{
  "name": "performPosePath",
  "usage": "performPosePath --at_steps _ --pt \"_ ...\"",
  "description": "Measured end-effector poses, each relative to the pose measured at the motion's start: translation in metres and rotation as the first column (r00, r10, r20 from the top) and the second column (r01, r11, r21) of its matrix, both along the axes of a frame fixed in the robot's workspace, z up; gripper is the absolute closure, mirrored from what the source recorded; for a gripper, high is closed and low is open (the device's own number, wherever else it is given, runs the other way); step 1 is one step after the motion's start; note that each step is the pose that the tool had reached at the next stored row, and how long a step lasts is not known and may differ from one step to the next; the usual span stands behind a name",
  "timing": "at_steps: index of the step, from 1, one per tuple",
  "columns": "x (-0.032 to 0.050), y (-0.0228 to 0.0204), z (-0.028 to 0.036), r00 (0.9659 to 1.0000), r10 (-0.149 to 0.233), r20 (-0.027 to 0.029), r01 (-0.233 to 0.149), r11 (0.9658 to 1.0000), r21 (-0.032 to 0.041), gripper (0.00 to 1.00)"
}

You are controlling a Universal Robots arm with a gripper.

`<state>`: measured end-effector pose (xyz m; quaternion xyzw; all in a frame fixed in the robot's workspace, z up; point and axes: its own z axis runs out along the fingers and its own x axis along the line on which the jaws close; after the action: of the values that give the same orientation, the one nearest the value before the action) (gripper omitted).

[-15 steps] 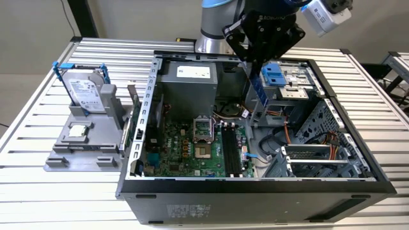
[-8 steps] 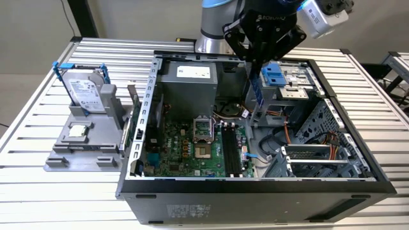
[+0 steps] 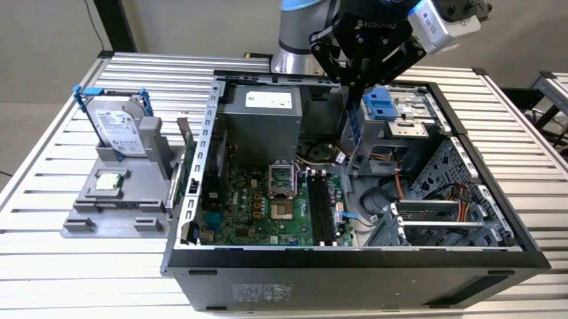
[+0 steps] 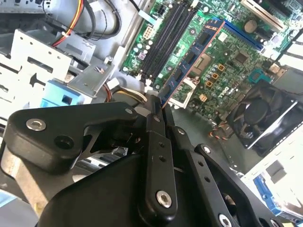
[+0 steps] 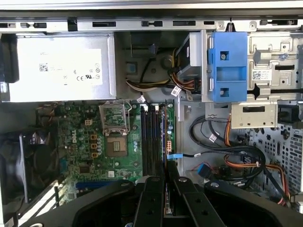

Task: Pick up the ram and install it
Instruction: 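Insert the ram into the slot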

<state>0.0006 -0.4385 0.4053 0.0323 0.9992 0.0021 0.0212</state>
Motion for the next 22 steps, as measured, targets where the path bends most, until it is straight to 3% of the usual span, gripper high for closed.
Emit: performPosePath --at_steps 8,22 --pt "0.0 0.0001 -0.001 1.0 -0.002 0.0002 0.002 1.0 0.0001 1.0" --pt "0.0031 0.0 -0.0143 1.0 -0.003 0.0004 0.003 1.0 0.0 1.0"
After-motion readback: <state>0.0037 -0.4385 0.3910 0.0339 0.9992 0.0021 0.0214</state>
